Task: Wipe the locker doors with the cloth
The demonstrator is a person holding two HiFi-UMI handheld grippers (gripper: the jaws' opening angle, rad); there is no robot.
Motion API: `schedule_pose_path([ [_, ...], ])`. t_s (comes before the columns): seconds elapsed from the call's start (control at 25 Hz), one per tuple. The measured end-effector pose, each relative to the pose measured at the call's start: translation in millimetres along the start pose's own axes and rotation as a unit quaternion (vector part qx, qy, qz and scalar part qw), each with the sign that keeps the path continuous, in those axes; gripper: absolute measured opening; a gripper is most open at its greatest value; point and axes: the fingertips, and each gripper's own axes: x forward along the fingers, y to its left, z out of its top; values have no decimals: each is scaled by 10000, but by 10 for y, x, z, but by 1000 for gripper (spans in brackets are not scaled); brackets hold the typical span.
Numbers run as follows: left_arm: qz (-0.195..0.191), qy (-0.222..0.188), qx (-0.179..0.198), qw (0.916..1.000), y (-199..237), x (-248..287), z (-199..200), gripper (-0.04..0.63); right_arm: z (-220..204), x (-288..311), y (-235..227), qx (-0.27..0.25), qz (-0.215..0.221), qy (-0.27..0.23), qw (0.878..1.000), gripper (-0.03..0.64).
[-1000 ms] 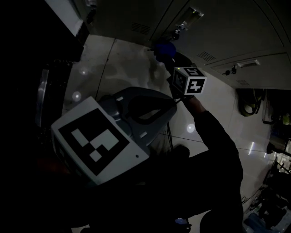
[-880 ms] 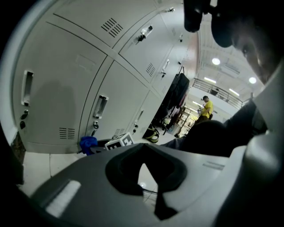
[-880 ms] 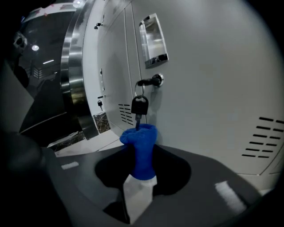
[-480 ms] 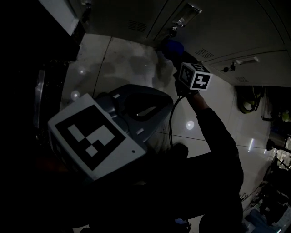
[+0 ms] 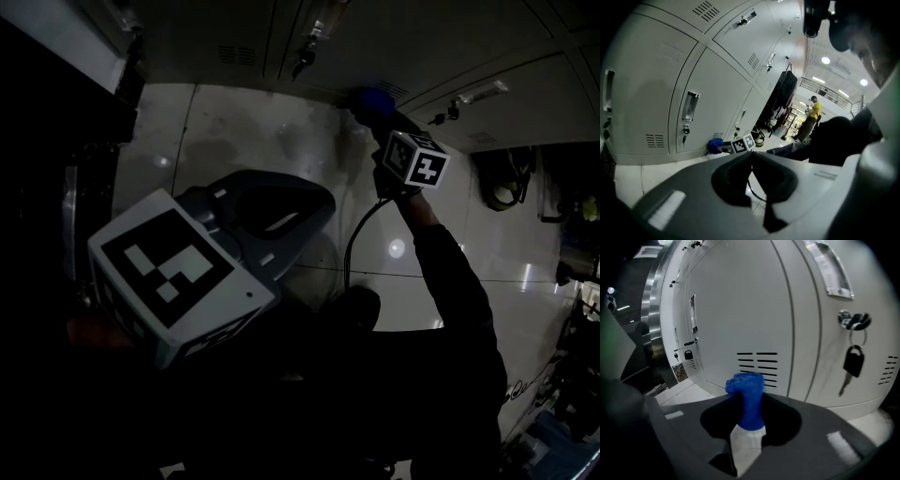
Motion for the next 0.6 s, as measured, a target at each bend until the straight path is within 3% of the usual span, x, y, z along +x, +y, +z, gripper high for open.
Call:
schedule_pose_path([
  [0.32, 49, 59, 169, 9998, 0, 129, 23, -3, -98, -211, -478, 125, -308, 15, 9994, 117],
  [0.6, 50, -121, 563, 9983, 27, 199, 130, -3, 106, -687, -33, 16, 354, -183, 9992, 117],
])
